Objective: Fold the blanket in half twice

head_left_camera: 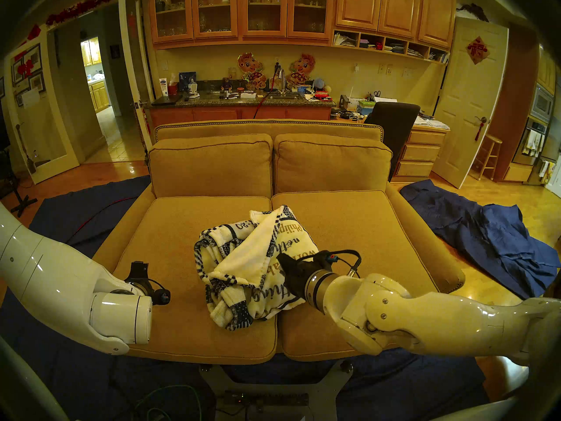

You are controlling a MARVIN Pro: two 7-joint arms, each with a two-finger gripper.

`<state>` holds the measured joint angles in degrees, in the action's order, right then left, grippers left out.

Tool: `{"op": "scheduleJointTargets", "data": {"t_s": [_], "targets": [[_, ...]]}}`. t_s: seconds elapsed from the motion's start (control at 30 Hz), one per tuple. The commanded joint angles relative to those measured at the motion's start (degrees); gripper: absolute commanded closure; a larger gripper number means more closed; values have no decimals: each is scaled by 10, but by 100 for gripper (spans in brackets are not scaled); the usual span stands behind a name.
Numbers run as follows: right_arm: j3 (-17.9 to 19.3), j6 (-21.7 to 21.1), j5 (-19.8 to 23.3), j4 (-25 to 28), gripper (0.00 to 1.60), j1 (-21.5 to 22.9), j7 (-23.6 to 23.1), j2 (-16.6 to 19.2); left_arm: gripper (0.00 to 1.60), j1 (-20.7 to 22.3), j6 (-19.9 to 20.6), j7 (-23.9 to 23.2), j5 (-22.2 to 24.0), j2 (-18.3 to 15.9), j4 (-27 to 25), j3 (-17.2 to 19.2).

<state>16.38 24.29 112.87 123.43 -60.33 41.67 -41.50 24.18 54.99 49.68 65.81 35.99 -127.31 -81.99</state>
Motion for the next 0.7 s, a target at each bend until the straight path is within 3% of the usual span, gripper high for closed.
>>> {"op": "scheduleJointTargets", "data": {"t_s": [0.0, 0.67], "targets": [[-2, 10, -22, -16, 160, 13, -8, -60, 0, 6, 0, 59, 0, 2, -5, 1], [-45, 50, -47, -49, 160, 22, 4, -190, 0, 19, 0, 64, -2, -6, -16, -22]]}}
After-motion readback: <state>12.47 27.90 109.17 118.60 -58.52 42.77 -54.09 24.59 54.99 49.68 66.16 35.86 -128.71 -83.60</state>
